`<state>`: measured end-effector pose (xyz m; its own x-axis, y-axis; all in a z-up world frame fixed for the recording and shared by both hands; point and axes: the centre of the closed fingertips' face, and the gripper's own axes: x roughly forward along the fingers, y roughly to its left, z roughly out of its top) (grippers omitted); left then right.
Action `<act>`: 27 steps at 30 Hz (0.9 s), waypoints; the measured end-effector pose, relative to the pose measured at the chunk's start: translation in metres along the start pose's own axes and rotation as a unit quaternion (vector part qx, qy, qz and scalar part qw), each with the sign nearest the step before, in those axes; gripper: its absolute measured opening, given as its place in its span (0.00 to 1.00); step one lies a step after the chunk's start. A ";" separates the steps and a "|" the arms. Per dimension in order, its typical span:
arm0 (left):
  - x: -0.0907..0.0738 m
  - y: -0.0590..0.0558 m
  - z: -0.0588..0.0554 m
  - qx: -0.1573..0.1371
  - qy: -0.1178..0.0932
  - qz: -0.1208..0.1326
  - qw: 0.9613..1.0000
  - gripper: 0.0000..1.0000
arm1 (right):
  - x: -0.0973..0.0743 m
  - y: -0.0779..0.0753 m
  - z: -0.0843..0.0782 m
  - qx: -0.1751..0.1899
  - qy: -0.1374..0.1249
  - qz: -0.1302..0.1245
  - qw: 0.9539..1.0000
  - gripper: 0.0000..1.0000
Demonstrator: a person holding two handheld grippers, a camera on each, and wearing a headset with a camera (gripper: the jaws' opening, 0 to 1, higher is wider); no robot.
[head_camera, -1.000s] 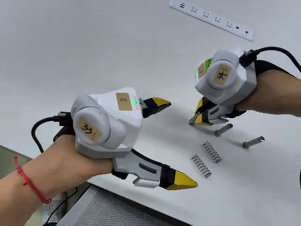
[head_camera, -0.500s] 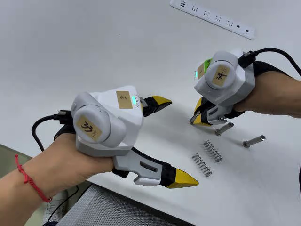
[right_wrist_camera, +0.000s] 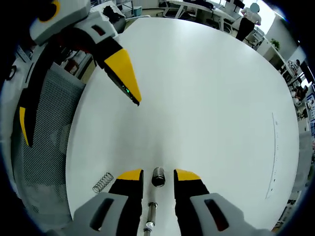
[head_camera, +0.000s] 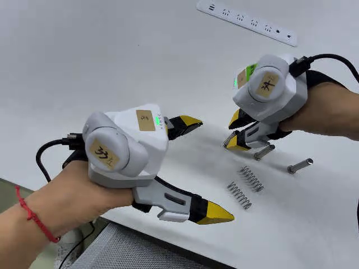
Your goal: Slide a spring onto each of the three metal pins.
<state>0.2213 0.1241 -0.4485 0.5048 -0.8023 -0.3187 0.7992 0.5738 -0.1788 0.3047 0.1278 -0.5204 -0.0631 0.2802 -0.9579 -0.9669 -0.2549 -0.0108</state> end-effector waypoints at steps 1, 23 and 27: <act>0.000 0.000 0.000 0.001 0.002 0.000 1.000 0.97 | -0.003 -0.001 0.001 0.004 -0.006 -0.005 1.000 0.27; -0.005 -0.004 -0.007 0.030 0.052 -0.007 0.998 0.97 | -0.088 0.007 -0.007 0.075 -0.152 -0.080 0.982 0.54; -0.006 -0.004 -0.008 0.035 0.063 -0.010 0.997 0.97 | -0.103 0.010 -0.018 0.106 -0.191 -0.098 0.971 0.58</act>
<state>0.2121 0.1276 -0.4537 0.4464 -0.7843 -0.4308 0.8322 0.5408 -0.1223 0.3060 0.0795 -0.4267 0.0792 0.6371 -0.7667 -0.9962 0.0222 -0.0845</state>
